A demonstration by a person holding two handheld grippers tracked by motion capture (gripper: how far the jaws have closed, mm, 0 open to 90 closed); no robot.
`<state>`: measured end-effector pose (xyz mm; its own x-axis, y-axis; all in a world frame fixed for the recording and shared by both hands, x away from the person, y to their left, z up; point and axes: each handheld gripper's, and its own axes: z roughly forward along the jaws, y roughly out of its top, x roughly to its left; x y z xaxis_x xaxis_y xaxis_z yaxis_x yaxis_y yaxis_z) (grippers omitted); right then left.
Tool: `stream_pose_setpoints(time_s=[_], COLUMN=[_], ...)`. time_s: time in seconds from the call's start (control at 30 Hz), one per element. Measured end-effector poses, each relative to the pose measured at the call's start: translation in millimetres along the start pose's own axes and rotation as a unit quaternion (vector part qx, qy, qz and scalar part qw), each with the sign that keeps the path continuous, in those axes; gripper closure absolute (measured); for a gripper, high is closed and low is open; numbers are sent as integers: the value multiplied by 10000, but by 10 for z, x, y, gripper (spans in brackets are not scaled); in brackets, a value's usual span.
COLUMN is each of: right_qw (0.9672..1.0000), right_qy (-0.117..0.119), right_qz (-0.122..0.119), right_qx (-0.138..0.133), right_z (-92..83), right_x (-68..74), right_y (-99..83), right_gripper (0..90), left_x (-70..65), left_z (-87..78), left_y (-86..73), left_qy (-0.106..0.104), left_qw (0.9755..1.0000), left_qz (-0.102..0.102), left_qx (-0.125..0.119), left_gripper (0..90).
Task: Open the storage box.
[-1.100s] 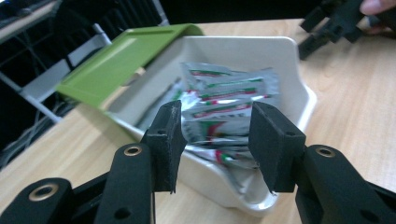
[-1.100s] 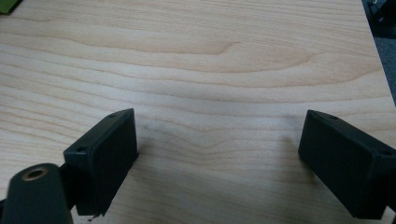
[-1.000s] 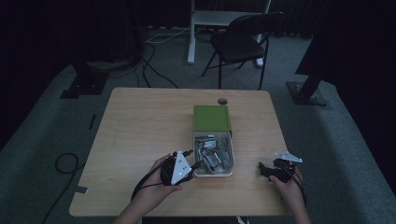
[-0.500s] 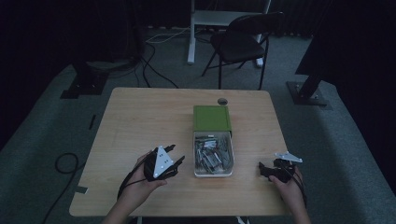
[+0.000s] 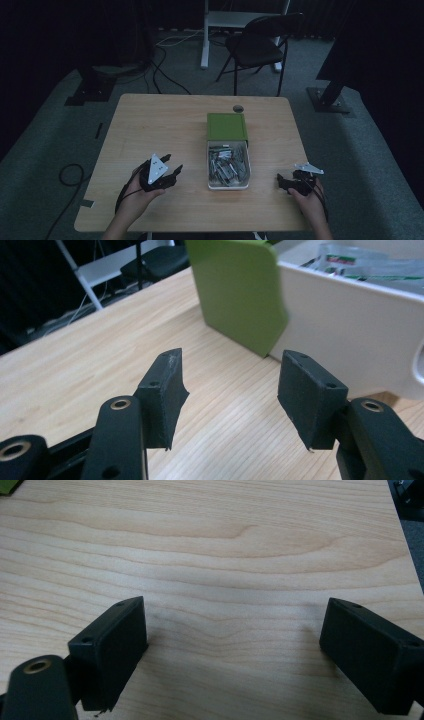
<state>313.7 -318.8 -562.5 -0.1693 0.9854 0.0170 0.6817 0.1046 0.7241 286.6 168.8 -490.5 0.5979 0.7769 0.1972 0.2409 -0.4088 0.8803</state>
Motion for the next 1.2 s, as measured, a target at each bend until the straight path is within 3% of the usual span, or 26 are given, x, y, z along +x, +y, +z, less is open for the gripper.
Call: stream_pose_setpoints(time_s=[0.17,0.3,0.37,0.4,0.47,0.57,0.63,0.7,0.87,1.03,1.2], right_qw=[10000,10000,10000,10000,10000,10000,10000,10000,10000,10000,10000], right_qy=[1,-1,0,-1,0,-1,0,-1,0,0,0], right_qz=[-6,-10,-10,-10,-9,-8,-10,-11,-12,-12,-11], right_qx=[-1,1,1,1,1,0,1,0,1,1,2], right_z=[0,0,0,0,0,0,0,0,0,0,0], right_x=[-1,-1,-1,-1,-1,-1,-1,-2,-2,-2,-2], right_y=[0,0,0,0,0,0,0,0,0,0,0], right_gripper=[112,111,112,111,111,111,111,111,112,111,111], left_x=[81,109,119,139,163,207,230,253,326,419,496], left_z=[0,18,24,35,33,30,22,14,-21,-62,-82], left_y=[-109,-215,-244,-298,-340,-396,-431,-470,-572,-664,-749], left_qy=[41,-77,-113,-133,-160,-299,-329,-301,-201,-69,102], left_qw=[9996,9982,9977,9967,9962,9947,9939,9937,9926,9903,9898], left_qz=[-282,-585,-643,-780,-835,-965,-1019,-1034,-1135,-1357,-1336], left_qx=[69,133,181,177,212,194,257,301,391,276,481], left_gripper=[400,349,309,282,267,164,157,114,110,101,18])
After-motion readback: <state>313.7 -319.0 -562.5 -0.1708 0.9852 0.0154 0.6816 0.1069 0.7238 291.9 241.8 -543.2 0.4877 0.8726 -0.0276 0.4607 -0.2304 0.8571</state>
